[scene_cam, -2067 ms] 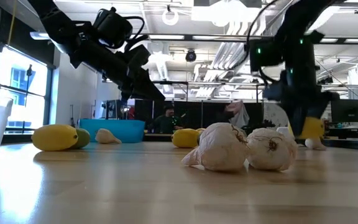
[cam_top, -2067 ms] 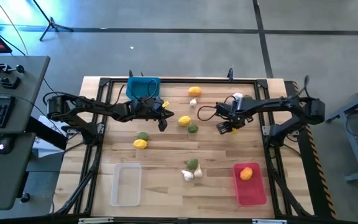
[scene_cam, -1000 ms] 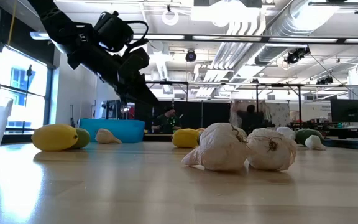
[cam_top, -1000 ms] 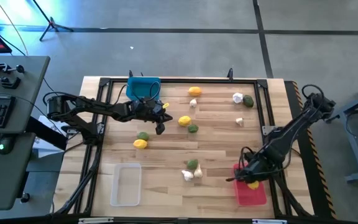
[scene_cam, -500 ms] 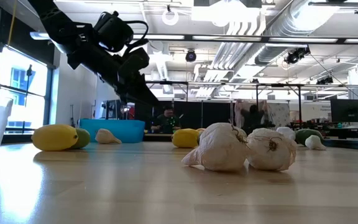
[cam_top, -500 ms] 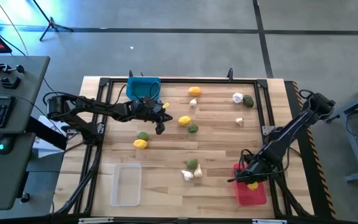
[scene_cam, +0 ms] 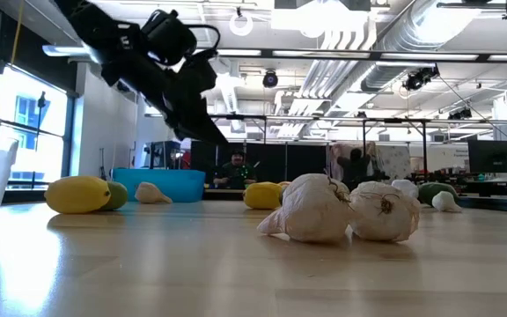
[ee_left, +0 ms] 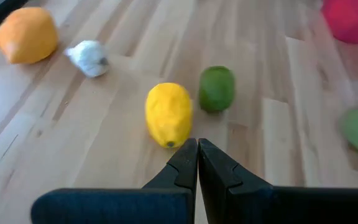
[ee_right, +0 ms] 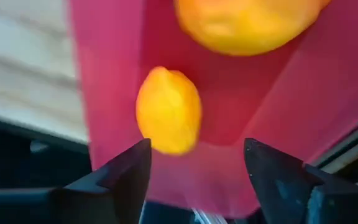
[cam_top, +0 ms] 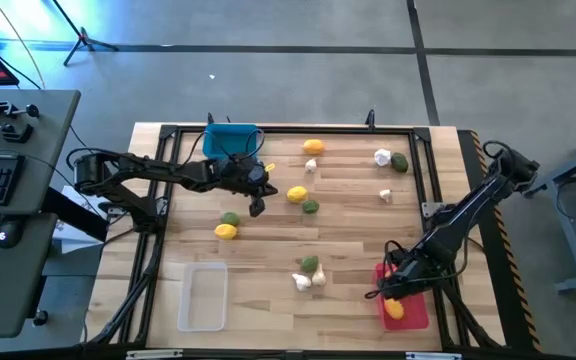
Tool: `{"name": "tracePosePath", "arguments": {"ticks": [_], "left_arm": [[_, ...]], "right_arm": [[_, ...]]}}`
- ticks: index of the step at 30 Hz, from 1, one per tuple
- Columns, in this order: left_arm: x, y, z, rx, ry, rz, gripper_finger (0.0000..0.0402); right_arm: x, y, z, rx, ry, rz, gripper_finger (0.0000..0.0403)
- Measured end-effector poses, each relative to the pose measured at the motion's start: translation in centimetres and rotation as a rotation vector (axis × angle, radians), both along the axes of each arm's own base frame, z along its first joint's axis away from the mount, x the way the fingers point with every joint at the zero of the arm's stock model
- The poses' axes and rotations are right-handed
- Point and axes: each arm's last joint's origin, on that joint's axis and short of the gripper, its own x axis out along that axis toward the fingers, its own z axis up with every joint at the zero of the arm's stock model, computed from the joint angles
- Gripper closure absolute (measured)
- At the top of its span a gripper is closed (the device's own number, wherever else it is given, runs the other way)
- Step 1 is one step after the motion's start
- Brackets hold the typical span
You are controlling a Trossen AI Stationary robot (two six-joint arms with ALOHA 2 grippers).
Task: Sort produce into baskets
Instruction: Put the lemon into the red bin
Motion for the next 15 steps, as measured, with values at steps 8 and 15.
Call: {"name": "tracePosePath", "arguments": {"ticks": [8,15], "left_arm": [[-1.9,-0.8,3.3,-0.045,0.123,-0.104,0.0401],[-6.2,-3.2,5.6,-0.141,0.249,-0.142,0.0401]], "right_arm": [[0.7,-1.9,4.3,-0.173,-0.123,0.174,0.0327],[2.1,-6.7,5.4,-0.348,-0.294,0.236,0.0379]]}}
